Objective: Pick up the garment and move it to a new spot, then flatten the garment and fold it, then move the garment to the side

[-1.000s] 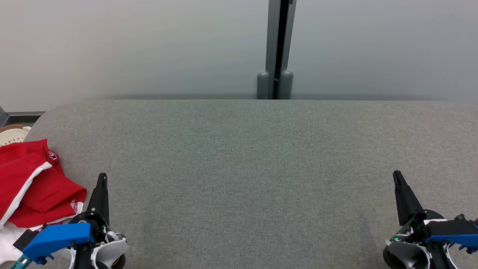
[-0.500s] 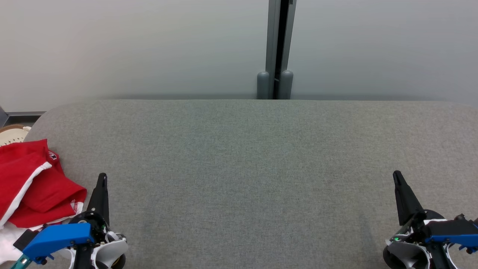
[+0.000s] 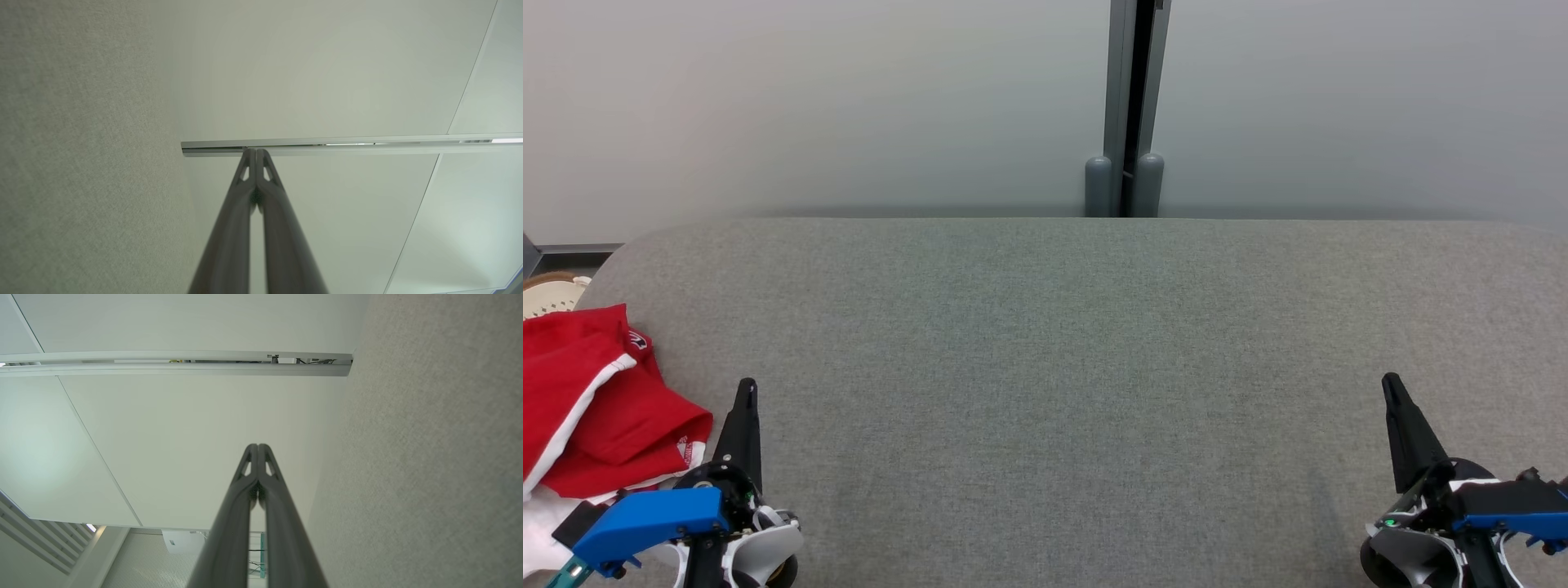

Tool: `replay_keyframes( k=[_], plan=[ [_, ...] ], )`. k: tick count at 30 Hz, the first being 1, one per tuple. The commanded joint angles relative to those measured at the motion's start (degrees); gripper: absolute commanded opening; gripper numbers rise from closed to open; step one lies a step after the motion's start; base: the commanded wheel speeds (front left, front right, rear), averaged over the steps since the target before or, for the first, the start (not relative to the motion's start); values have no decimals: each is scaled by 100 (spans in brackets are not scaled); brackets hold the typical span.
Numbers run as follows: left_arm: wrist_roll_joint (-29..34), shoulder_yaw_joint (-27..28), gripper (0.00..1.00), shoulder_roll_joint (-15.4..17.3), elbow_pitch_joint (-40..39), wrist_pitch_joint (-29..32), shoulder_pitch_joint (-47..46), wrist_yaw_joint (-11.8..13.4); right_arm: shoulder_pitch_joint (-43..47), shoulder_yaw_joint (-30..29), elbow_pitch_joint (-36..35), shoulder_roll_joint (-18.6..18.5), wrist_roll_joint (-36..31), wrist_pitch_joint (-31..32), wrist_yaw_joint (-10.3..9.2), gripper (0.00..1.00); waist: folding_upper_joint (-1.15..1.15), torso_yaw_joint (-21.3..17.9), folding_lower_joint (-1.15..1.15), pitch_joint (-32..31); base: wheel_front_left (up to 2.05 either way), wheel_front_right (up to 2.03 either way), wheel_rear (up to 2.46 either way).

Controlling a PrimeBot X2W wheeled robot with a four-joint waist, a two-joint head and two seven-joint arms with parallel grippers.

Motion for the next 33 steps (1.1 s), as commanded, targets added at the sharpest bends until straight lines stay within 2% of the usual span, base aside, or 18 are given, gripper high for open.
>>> replay_keyframes(
  k=[1, 33],
  plan=[
    [-11, 3, 0, -7, -28, 15, -57, -13, -65, -12, -20, -36, 11, 10, 5, 0, 0, 0, 0, 0, 0, 0, 0],
    [-11, 3, 0, -7, -28, 15, -57, -13, -65, -12, -20, -36, 11, 10, 4, 0, 0, 0, 0, 0, 0, 0, 0]
  ],
)
